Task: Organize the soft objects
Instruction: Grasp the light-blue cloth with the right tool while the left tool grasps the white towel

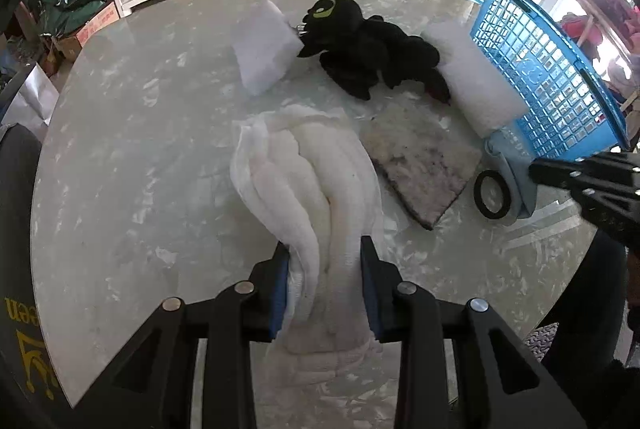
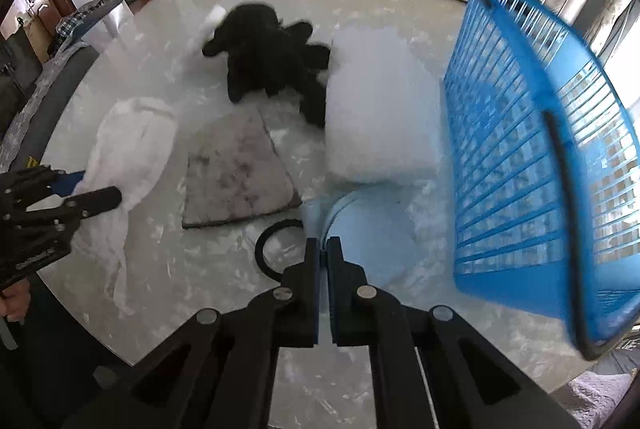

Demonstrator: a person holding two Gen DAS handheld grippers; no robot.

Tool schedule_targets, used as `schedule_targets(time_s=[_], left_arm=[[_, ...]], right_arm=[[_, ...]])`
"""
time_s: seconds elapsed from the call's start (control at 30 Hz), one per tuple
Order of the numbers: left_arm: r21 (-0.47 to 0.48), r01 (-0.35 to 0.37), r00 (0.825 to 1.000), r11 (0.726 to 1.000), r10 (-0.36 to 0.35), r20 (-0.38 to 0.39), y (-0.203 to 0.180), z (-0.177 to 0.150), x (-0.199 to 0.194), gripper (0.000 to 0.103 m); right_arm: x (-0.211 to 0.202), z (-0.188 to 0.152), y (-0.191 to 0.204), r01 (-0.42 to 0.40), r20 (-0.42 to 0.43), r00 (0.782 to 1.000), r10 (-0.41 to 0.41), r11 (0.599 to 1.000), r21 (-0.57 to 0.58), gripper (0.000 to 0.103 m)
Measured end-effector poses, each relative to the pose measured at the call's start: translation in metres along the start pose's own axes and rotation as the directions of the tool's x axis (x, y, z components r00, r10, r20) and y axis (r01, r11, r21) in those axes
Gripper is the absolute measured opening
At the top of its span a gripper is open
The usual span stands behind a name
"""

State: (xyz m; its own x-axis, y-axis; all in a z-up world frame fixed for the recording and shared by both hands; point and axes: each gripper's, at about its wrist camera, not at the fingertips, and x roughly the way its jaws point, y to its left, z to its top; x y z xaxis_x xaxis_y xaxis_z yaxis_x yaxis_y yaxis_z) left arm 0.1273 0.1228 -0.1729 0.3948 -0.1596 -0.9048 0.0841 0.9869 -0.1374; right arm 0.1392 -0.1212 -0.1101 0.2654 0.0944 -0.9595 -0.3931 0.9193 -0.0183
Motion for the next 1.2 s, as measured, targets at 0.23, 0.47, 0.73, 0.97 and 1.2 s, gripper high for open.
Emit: schedule_targets(time_s=[0.23,0.47,0.73,0.97,1.2], left_arm=[[-0.005,-0.014,1.000,1.000,0.014,-0.019,0.002,0.000,0.006,0.030],[0.004,-0.006,1.000,1.000,0.007,-0.018,-0.001,0.002,0.008,0.030],[0.008,-0.005,1.000,1.000,0.005,-0.009,-0.002,0.003,0.004,0.030],[0.008,0.000,1.000,1.000,0.000,0.009,-0.004,0.003,-0.004,0.030],[-0.001,-0.013,1.000,1.000,0.013,0.003,-0.003,0.002,-0.003,0.030]], right_arm=[[0.019,-0.002,0.003,-0.005,-0.031,1.000,0.005,1.000,0.003,0.044],[0.038,0.003,-0.003,-0.001,-0.052,0.999,0.002,1.000,0.022,0.024],[0.027,-0.002,-0.014,-0.024,-0.026,0.999,0.025,0.999,0.036,0.004],[-0.021,0.006,-0.015,-0.044,0.051,0.998,0.045,0.999,-0.015,0.004],[-0.082,0.014,-0.032,-0.048,0.146,0.988,0.050,0.999,-0.020,0.004]])
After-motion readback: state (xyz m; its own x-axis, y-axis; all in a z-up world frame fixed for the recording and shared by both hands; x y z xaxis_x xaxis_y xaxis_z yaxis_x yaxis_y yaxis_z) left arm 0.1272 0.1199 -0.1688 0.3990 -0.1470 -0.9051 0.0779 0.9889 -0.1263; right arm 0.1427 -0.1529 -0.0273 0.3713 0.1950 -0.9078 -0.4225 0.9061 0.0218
